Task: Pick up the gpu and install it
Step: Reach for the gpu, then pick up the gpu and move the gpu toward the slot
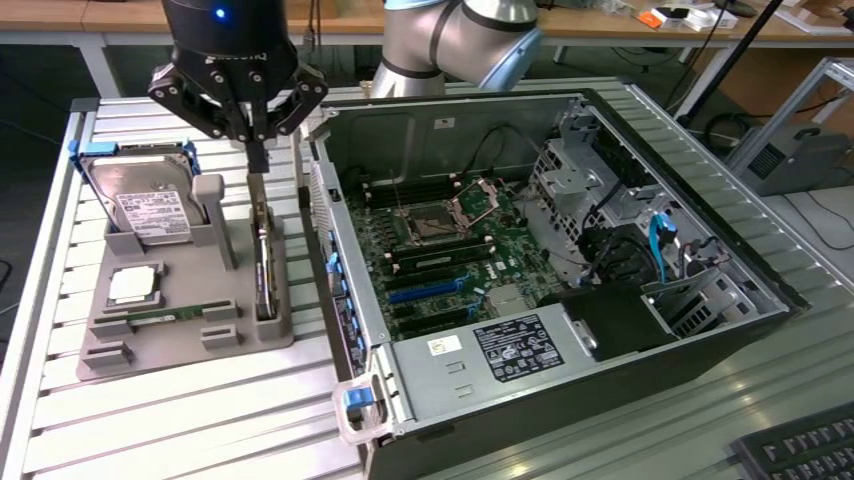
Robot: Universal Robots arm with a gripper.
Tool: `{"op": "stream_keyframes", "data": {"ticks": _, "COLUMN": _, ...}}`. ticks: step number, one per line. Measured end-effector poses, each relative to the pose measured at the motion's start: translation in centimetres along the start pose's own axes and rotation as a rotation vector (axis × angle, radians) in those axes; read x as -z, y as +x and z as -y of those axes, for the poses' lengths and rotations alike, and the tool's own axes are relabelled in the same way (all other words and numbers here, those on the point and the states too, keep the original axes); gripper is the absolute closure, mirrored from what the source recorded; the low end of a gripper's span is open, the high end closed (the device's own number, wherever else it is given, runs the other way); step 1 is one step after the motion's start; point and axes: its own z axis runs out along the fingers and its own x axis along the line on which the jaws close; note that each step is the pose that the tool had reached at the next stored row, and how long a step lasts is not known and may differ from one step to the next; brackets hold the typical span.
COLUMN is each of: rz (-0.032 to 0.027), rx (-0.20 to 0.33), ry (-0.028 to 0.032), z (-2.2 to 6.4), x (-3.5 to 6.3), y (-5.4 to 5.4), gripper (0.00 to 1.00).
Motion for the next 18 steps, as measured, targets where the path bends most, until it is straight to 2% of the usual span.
{"op": "stream_keyframes", "data": {"ticks": 6, "rz": 0.0000, "rx": 0.000, "ry": 0.0000, "z": 0.05, "x": 0.01, "y": 0.62, "gripper": 0.89}}
{"op": "stream_keyframes", "data": {"ticks": 18, "rz": 0.0000, "rx": 0.000, "ry": 0.0000, "z": 0.05, "x": 0.01, "y": 0.67, "gripper": 0.89}}
